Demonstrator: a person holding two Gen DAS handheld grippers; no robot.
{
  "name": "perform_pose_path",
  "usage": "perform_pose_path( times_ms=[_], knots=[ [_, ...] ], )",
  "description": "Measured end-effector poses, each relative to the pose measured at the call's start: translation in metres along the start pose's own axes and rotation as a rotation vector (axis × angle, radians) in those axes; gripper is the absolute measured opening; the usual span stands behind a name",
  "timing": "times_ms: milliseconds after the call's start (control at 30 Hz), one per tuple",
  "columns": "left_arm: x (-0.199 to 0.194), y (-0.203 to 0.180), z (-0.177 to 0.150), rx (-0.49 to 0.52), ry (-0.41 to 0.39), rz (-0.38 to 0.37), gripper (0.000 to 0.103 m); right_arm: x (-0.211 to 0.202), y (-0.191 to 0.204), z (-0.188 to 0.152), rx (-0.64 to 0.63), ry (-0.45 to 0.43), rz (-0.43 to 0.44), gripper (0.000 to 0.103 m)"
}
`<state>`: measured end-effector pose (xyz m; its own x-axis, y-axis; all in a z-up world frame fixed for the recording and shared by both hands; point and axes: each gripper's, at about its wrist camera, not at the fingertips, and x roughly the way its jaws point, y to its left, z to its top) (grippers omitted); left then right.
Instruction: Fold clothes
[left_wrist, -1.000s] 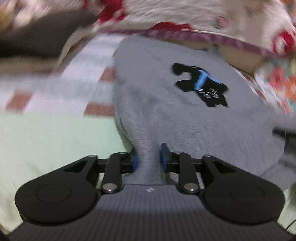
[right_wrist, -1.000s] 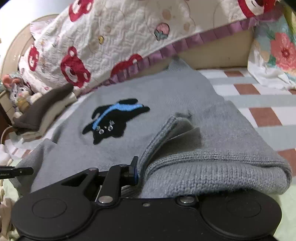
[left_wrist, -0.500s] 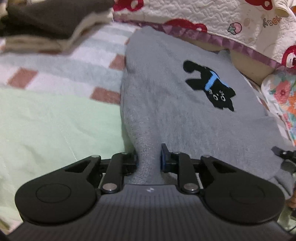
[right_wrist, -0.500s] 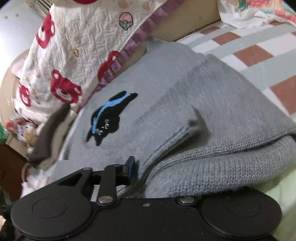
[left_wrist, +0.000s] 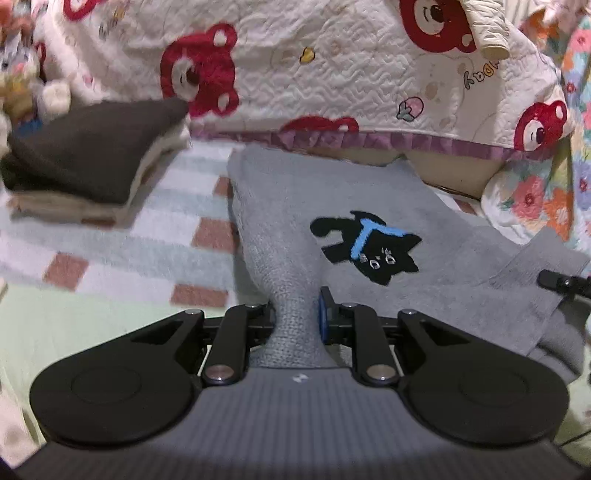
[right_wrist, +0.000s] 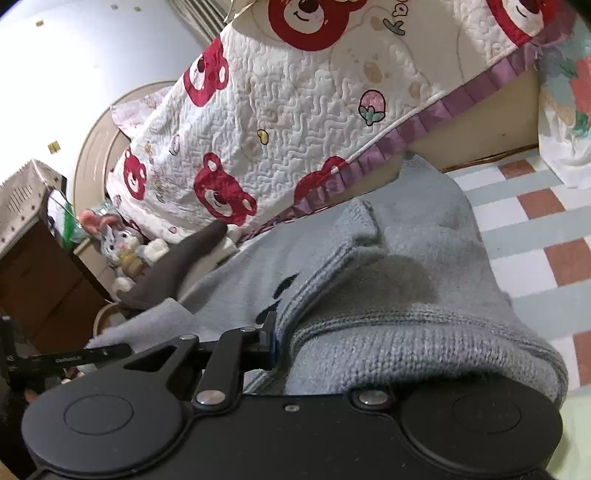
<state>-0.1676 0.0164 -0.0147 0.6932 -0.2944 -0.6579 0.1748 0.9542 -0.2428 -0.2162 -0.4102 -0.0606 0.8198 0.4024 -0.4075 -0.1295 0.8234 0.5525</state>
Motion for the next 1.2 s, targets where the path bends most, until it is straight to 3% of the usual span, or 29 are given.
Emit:
perform_pose_path(
  times_ms=[133, 333, 433, 500, 567, 733, 867, 1000, 1200],
  knots=[
    [-0.029, 0.005, -0.021, -0.133, 0.009, -0.043, 0.016, -0.031, 0.003, -0.016, 0.056, 0.012, 0.035, 0.02],
    [-0.113, 0.0, -0.054, -0.232, -0.039, -0.043, 0.016, -0.093, 0.014, -0.044, 0.17, 0.072, 0.068, 0.02],
    [-0.137, 0.006, -0.07, -0.275, -0.02, -0.018, 0.016, -0.12, 0.02, -0.066, 0.209, 0.107, 0.073, 0.02],
    [-0.13, 0.016, -0.075, -0.35, 0.029, -0.019, 0.016, -0.125, 0.021, -0.081, 0.188, 0.145, 0.046, 0.02],
    [-0.112, 0.023, -0.074, -0.407, 0.063, -0.036, 0.016, -0.109, 0.021, -0.091, 0.11, 0.186, -0.006, 0.02],
    [-0.067, 0.02, -0.059, -0.342, 0.12, 0.026, 0.016, -0.071, 0.016, -0.054, 0.098, 0.216, -0.023, 0.02],
    [-0.048, 0.023, -0.032, -0.252, 0.109, 0.079, 0.017, -0.041, 0.011, -0.024, 0.093, 0.238, -0.034, 0.02],
    [-0.021, 0.031, 0.008, -0.236, 0.09, 0.096, 0.017, -0.01, 0.007, 0.007, 0.088, 0.26, -0.044, 0.021],
    [0.044, 0.058, 0.028, -0.391, 0.042, 0.118, 0.017, 0.088, -0.031, 0.067, 0.144, 0.487, -0.098, 0.021]
  ],
)
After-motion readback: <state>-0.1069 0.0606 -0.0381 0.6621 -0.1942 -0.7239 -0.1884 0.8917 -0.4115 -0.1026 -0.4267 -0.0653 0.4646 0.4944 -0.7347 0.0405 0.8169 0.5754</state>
